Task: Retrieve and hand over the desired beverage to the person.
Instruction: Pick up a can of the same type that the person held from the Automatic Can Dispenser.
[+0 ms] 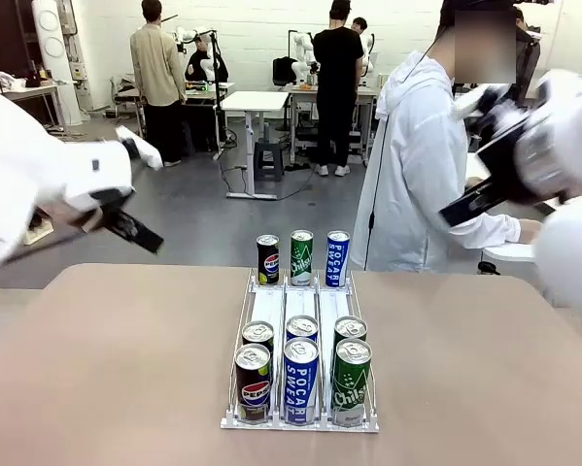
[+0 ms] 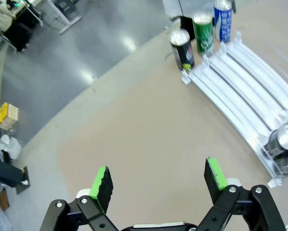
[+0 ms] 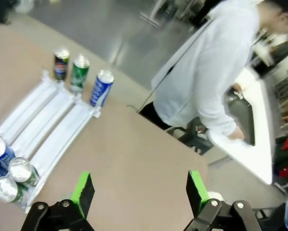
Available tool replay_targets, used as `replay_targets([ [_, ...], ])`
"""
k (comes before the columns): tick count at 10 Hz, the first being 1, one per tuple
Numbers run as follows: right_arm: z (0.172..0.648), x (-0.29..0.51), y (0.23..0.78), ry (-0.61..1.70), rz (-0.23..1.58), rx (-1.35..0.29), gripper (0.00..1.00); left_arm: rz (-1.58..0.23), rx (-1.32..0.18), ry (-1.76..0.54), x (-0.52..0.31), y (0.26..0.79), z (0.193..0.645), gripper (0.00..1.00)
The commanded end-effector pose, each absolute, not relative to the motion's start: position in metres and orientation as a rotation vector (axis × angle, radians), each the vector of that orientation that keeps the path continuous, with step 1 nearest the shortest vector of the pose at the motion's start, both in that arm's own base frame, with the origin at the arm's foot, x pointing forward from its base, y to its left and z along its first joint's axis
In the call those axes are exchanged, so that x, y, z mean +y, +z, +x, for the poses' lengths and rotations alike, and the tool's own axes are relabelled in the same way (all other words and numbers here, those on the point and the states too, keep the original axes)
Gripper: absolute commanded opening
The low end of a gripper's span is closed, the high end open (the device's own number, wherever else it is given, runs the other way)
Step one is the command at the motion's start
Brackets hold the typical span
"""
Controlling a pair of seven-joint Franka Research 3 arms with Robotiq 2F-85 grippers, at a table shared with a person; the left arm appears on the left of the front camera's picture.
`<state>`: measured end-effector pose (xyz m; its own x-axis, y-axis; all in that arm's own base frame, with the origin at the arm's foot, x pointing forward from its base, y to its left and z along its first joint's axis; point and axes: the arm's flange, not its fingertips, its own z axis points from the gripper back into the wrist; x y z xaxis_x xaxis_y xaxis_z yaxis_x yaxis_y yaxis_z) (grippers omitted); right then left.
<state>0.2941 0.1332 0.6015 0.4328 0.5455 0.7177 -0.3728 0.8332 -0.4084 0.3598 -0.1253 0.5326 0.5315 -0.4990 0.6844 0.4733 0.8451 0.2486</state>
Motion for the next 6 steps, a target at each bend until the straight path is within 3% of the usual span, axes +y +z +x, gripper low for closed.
replay_targets([
  [1,0.271,0.14,0.621,0.575,-0.275,-0.929,1.0,0.059,-0.855,-0.561,-0.105,0.551,0.308,1.0],
  [3,0.272,0.147,0.618,0.624,-0.308,-0.84,1.0,0.084,-0.887,-0.52,-0.097,0.563,0.286,1.0],
  [4,0.256,0.131,0.636,0.573,-0.267,-0.959,1.0,0.048,-0.882,-0.562,-0.11,0.581,0.322,1.0],
  [6,0.256,0.131,0.636,0.573,-0.267,-0.959,1.0,0.048,-0.882,-0.562,-0.11,0.581,0.322,1.0],
])
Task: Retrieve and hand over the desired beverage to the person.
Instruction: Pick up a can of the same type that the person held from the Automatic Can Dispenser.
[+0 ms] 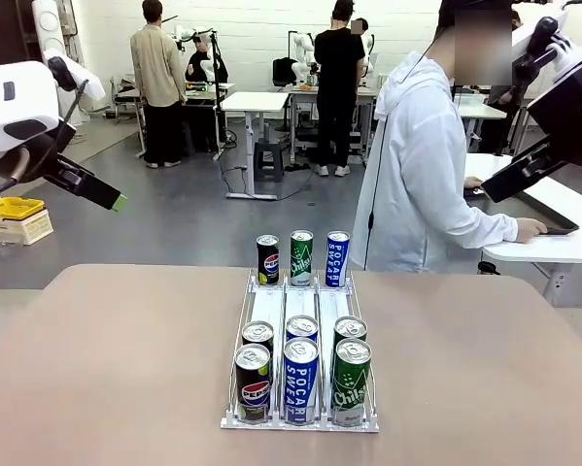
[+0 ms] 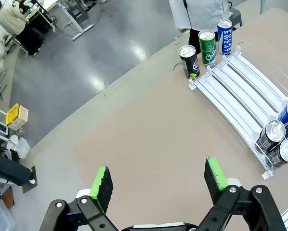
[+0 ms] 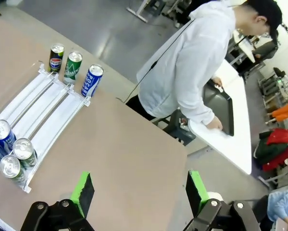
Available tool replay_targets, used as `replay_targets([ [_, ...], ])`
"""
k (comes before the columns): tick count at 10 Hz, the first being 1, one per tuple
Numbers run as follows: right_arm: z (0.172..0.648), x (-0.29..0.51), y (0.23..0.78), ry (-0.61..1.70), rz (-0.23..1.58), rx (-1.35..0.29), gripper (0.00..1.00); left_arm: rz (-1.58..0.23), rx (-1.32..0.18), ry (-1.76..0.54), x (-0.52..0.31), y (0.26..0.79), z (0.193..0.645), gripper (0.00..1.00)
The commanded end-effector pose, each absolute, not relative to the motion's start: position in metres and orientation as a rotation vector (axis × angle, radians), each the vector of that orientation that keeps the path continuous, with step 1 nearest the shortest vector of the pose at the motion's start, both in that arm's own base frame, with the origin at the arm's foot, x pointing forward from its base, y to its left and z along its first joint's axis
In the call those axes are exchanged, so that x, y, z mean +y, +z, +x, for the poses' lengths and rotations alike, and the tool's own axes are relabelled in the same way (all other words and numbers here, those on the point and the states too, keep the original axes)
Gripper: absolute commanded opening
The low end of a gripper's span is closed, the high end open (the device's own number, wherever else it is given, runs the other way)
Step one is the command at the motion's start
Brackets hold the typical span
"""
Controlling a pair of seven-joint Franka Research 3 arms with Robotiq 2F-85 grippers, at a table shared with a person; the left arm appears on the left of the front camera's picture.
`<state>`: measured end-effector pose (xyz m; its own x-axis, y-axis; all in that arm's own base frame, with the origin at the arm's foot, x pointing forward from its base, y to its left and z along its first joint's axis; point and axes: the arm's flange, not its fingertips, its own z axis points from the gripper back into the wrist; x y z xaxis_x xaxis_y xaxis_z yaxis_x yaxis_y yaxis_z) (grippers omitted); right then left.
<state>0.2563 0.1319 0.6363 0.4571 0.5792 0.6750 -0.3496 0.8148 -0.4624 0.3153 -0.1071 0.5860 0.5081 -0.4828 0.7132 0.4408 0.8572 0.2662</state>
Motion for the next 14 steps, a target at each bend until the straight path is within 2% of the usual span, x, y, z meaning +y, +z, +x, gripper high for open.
replay_targets([
  [1,0.257,0.134,0.633,0.585,-0.28,-0.921,1.0,0.054,-0.887,-0.553,-0.105,0.591,0.311,1.0],
  [2,0.259,0.096,0.635,0.563,-0.04,-0.868,1.0,-0.116,-0.635,-0.774,-0.077,0.597,0.33,1.0],
  [3,0.263,0.061,0.633,0.523,0.128,-0.793,1.0,-0.241,-0.383,-0.936,-0.041,0.606,0.353,1.0],
  [4,0.269,0.031,0.63,0.483,0.217,-0.752,1.0,-0.364,-0.266,-0.97,-0.006,0.614,0.379,1.0],
  [5,0.271,0.003,0.626,0.476,0.308,-0.682,1.0,-0.463,-0.215,-1.002,0.026,0.611,0.39,1.0],
  [7,0.28,-0.057,0.624,0.326,0.424,-0.711,1.0,-0.595,-0.242,-0.878,0.083,0.604,0.419,1.0],
  [9,0.281,-0.094,0.616,0.238,0.524,-0.736,1.0,-0.753,-0.284,-0.804,0.113,0.586,0.424,1.0],
  [14,0.29,-0.112,0.603,0.209,0.597,-0.729,1.0,-0.894,-0.462,-0.753,0.126,0.58,0.422,1.0],
])
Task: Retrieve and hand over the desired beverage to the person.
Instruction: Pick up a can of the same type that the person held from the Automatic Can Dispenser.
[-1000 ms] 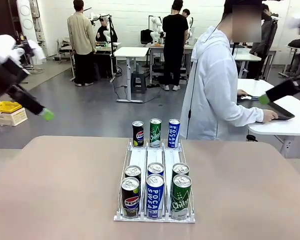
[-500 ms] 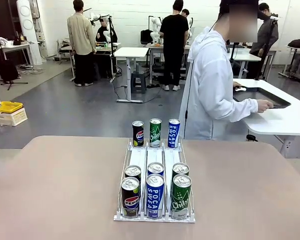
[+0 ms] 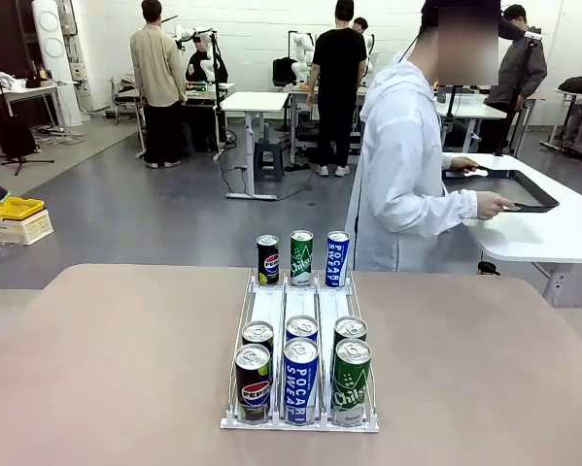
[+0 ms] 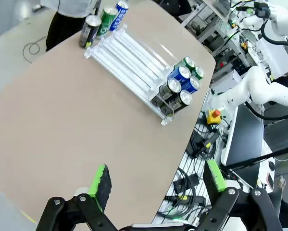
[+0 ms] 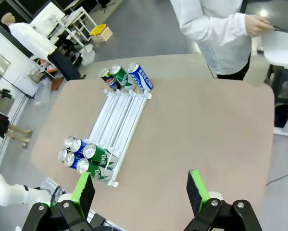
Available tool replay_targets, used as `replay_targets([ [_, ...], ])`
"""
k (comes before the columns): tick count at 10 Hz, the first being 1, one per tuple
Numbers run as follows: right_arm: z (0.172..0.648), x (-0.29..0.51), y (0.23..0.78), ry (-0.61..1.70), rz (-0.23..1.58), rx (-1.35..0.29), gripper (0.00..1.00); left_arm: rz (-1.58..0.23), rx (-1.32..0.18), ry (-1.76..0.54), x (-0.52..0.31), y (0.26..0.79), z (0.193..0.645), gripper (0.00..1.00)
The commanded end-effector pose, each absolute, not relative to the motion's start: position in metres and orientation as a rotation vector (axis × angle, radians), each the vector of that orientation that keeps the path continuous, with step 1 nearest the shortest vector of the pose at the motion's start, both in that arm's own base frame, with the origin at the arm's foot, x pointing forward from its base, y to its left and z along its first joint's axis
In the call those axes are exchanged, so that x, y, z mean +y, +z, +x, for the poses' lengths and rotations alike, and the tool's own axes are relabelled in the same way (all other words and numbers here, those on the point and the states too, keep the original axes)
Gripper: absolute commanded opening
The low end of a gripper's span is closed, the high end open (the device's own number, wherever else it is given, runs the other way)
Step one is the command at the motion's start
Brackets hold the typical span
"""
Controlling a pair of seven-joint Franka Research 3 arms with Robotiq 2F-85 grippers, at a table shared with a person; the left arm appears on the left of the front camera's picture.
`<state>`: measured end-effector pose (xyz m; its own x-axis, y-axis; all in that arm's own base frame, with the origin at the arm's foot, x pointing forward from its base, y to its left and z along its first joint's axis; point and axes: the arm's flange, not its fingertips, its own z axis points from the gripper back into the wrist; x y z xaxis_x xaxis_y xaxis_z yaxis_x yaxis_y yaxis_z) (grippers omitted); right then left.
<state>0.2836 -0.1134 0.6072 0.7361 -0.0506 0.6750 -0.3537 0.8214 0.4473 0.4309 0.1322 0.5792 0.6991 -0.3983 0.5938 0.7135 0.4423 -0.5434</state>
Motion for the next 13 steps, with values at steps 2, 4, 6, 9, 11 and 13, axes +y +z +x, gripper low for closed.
replay_targets([
  [2,0.28,-0.115,0.61,0.172,0.589,-0.742,1.0,-0.879,-0.558,-0.773,0.128,0.583,0.408,1.0],
  [4,0.28,-0.115,0.61,0.172,0.589,-0.742,1.0,-0.838,-0.588,-0.78,0.122,0.584,0.4,1.0],
  [6,0.28,-0.115,0.61,0.172,0.589,-0.742,1.0,-0.861,-0.537,-0.774,0.129,0.592,0.408,1.0],
  [9,0.28,-0.115,0.61,0.172,0.589,-0.742,1.0,-0.861,-0.537,-0.774,0.129,0.592,0.408,1.0],
  [11,0.28,-0.115,0.61,0.172,0.589,-0.742,1.0,-0.861,-0.537,-0.774,0.129,0.592,0.408,1.0],
  [13,0.28,-0.115,0.61,0.172,0.589,-0.742,1.0,-0.861,-0.537,-0.774,0.129,0.592,0.408,1.0],
])
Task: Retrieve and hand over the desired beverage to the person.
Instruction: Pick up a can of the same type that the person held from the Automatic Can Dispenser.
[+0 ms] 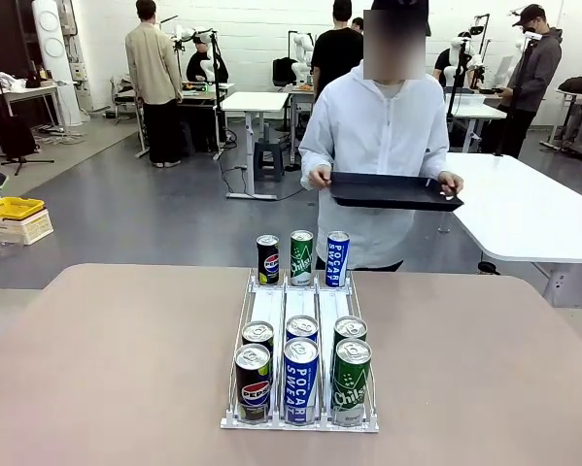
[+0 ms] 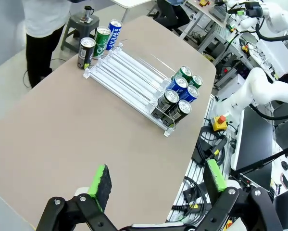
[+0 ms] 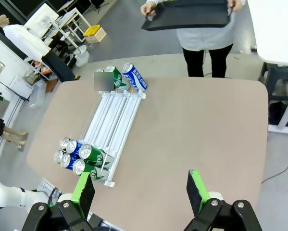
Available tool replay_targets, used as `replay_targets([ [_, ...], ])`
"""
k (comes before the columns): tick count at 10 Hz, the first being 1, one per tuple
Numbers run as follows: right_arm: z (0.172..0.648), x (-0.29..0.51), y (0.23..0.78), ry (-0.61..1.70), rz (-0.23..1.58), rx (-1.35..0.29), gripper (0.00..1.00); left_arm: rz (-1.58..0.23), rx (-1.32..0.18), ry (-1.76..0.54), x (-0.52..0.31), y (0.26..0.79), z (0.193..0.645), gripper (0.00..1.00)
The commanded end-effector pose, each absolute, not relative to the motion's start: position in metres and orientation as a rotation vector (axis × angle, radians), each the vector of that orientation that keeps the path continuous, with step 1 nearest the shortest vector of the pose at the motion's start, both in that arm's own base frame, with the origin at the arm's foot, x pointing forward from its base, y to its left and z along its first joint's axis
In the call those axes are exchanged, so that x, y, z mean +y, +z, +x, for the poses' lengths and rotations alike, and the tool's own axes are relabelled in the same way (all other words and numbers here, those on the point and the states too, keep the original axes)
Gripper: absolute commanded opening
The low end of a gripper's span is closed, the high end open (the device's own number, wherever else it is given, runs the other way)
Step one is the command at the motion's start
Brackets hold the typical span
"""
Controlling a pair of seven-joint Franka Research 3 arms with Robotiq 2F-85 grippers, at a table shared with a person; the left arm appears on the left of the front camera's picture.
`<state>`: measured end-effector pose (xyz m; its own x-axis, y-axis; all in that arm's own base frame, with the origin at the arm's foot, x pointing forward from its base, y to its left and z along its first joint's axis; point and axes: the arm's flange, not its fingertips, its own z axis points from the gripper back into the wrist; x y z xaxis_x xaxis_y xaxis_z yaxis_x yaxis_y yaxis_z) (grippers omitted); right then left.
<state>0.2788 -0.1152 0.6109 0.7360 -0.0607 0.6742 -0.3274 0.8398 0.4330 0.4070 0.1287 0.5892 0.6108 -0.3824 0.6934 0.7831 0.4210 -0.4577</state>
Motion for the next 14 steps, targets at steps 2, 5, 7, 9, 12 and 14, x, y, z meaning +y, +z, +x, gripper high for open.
replay_targets([
  [2,0.28,-0.1151,0.6102,0.172,0.589,-0.742,1.0,-0.861,-0.537,-0.774,0.1292,0.5921,0.4079,1.0],
  [5,0.28,-0.1151,0.6102,0.172,0.589,-0.742,1.0,-0.861,-0.537,-0.774,0.1292,0.5921,0.4079,1.0],
  [7,0.28,-0.1151,0.6102,0.172,0.589,-0.742,1.0,-0.861,-0.537,-0.774,0.1292,0.5921,0.4079,1.0],
  [9,0.28,-0.1151,0.6102,0.172,0.589,-0.742,1.0,-0.861,-0.537,-0.774,0.1292,0.5921,0.4079,1.0],
  [12,0.28,-0.1151,0.6102,0.172,0.589,-0.742,1.0,-0.861,-0.537,-0.774,0.1292,0.5921,0.4079,1.0],
  [14,0.28,-0.1151,0.6102,0.172,0.589,-0.742,1.0,-0.861,-0.537,-0.774,0.1292,0.5921,0.4079,1.0],
])
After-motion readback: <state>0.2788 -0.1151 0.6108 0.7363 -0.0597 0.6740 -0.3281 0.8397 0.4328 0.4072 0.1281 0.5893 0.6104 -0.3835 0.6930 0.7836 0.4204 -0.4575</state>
